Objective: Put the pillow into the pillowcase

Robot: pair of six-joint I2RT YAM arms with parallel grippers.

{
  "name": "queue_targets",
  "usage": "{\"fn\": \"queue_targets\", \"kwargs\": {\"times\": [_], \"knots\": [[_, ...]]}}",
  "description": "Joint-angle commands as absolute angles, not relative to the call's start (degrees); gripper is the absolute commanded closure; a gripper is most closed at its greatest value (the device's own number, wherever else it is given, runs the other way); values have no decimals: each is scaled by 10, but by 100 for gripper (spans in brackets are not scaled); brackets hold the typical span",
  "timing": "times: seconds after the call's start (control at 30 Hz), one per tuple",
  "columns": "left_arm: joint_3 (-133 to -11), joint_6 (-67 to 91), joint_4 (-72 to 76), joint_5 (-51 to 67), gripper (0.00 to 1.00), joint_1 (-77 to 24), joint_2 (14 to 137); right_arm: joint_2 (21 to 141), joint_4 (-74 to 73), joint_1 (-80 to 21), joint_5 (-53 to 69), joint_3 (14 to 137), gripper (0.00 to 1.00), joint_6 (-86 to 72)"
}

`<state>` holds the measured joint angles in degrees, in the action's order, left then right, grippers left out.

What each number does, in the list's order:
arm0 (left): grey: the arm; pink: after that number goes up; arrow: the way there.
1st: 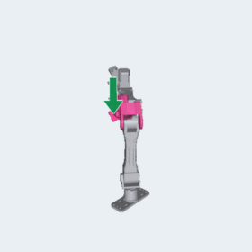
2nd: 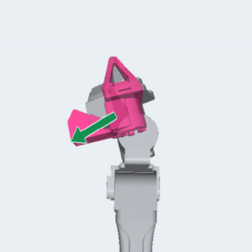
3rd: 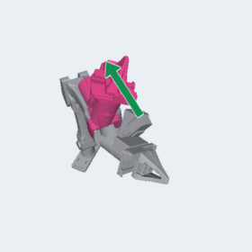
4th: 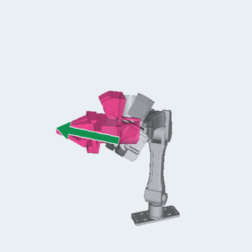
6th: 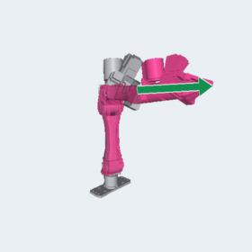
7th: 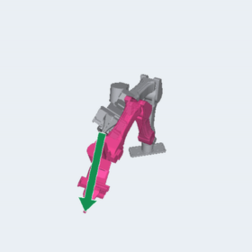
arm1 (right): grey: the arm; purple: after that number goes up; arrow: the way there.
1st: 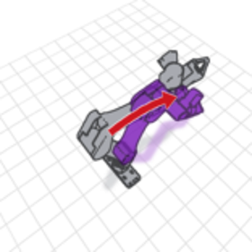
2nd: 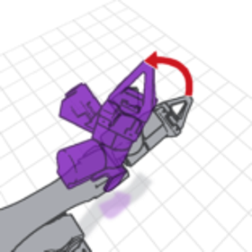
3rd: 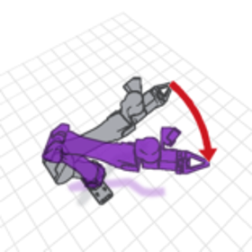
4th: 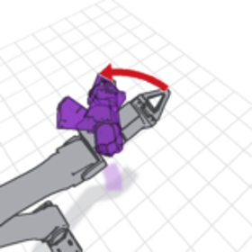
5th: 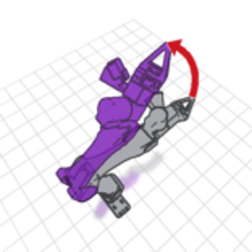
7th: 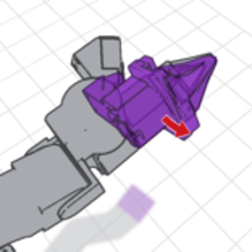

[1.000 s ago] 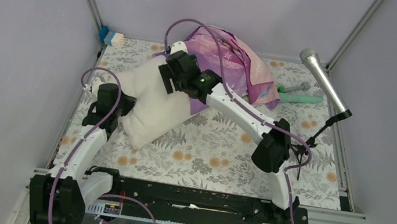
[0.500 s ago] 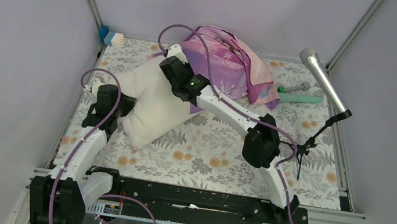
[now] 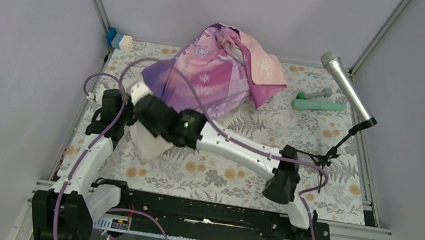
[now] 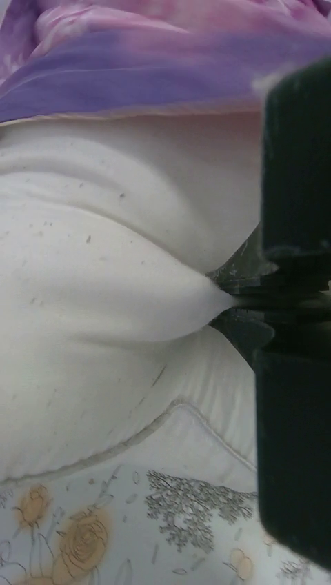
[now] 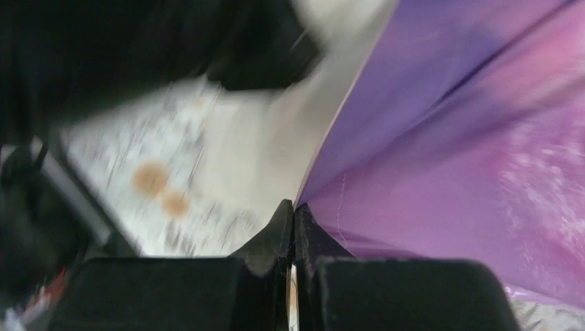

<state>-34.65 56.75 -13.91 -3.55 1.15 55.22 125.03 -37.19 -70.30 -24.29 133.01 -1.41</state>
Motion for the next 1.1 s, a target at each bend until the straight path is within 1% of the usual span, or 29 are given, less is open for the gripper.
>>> {"fn": "queue_targets", "kwargs": {"times": [0.0, 0.07, 0.13, 0.23, 0.37, 0.4, 0.43, 0.47, 0.5, 0.53, 0.57, 0.6, 0.63, 0.67, 0.77, 0.83, 0.87, 0.93, 1.0, 1.03, 1.07], "knots": [[-412, 575, -224, 29, 100, 29, 555, 1121, -316, -707, -116, 1107, 100, -67], [-435, 567, -231, 42, 100, 53, 561, 1078, -316, -673, -116, 1005, 100, -67], [-450, 558, -237, 44, 100, 68, 568, 1055, -316, -646, -116, 937, 100, -67], [-440, 560, -229, 51, 100, 70, 571, 1059, -316, -638, -116, 924, 100, -67], [-415, 531, -204, 97, 100, 70, 584, 1059, -316, -638, -116, 958, 100, -67], [-414, 514, -209, 106, 98, 70, 587, 1063, -316, -638, -116, 977, 100, -67], [-413, 501, -215, 108, 87, 70, 585, 1068, -316, -638, -116, 998, 100, -67], [-412, 486, -223, 105, 70, 70, 577, 1074, -316, -639, -116, 1030, 100, -67], [-413, 473, -233, 89, 49, 70, 563, 1083, -316, -639, -116, 1057, 100, -67], [-415, 464, -246, 77, 31, 69, 548, 1093, -316, -638, -116, 1086, 100, -67], [-420, 454, -257, 67, 19, 69, 531, 1106, -316, -637, -116, 1119, 100, -67], [-424, 441, -270, 60, 10, 69, 510, 1125, -316, -637, -116, 1150, 100, -67], [-428, 436, -287, 53, 5, 69, 498, 1139, -316, -637, -116, 1184, 100, -67], [-430, 432, -306, 43, 3, 70, 485, 1154, -316, -637, -116, 1219, 100, -67], [-407, 433, -337, 33, 1, 69, 448, 1203, -316, -637, -116, 1326, 100, -67], [-371, 446, -326, 40, 1, 68, 435, 1243, -316, -636, -116, 1407, 100, -67], [-350, 456, -314, 41, 1, 67, 437, 1266, -316, -634, -116, 1467, 100, -67], [-309, 485, -262, 58, 2, 62, 448, 1309, -316, -633, -116, 1552, 100, -67], [-287, 520, -210, 82, 7, 52, 473, 1330, -316, -633, -116, 1571, 100, -67], [-288, 533, -187, 87, 13, 48, 486, 1329, -316, -633, -116, 1556, 100, -67], [-295, 544, -174, 89, 23, 42, 499, 1322, -316, -631, -116, 1531, 100, -67]]}}
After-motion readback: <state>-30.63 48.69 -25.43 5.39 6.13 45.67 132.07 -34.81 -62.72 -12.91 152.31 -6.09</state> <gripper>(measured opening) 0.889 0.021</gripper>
